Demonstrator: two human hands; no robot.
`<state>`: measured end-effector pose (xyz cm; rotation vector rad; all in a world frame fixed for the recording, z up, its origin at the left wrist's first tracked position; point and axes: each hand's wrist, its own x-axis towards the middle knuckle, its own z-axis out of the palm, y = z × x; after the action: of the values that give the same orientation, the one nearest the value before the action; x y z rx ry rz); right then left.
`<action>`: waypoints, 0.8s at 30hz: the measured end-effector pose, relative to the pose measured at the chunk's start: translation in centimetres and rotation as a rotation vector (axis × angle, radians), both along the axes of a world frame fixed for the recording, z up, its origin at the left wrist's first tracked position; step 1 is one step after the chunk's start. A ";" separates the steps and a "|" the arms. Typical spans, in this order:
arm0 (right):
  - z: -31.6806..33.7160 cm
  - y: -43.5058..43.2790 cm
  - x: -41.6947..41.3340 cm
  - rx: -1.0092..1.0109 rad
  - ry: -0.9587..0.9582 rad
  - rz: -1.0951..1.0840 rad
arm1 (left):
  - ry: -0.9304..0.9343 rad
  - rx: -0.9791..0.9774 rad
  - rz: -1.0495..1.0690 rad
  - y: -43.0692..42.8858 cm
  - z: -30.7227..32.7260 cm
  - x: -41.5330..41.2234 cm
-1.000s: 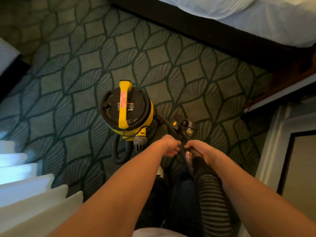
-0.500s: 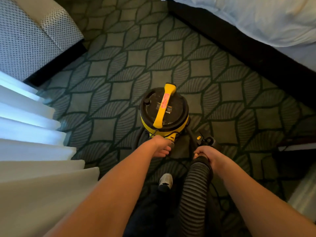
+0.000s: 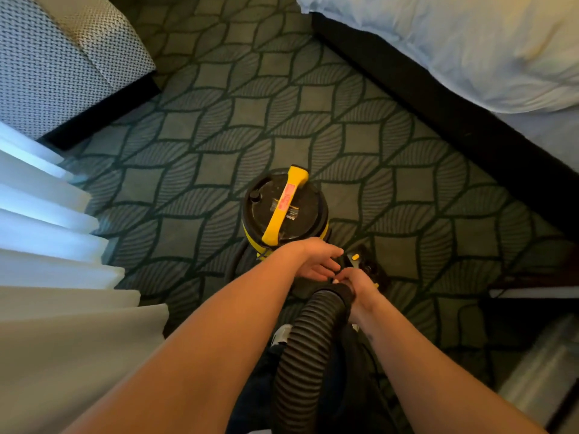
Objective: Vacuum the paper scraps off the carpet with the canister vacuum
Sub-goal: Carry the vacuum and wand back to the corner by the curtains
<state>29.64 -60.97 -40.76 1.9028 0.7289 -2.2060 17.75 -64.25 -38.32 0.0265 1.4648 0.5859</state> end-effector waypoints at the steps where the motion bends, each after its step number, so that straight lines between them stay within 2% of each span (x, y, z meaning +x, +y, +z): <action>1: -0.1 0.5 -0.2 0.006 0.035 -0.021 | -0.008 0.012 -0.010 1.1 0.3 0.3; 5: 1.0 4.0 -0.4 0.084 0.091 -0.026 | 0.039 0.050 -0.054 5.5 1.2 1.4; 8: 1.1 7.6 -0.3 0.145 0.051 0.017 | 0.075 0.071 -0.041 8.7 1.3 2.0; 11: 1.1 11.5 -0.2 0.198 0.027 0.046 | 0.126 0.092 0.050 11.8 0.9 2.4; 17: 1.0 18.1 -1.3 0.251 -0.018 0.223 | 0.343 0.101 0.245 18.0 -1.2 1.9; 21: -0.8 22.0 -2.7 0.310 -0.052 0.362 | 0.395 0.087 0.319 21.4 -3.3 0.7; 24: -3.0 24.6 -3.6 0.368 -0.073 0.474 | 0.364 0.061 0.362 23.3 -5.0 -0.2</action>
<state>26.02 -36.36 -43.76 1.7011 1.4779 -1.7908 17.54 -40.99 -43.32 -0.0908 1.8213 0.9580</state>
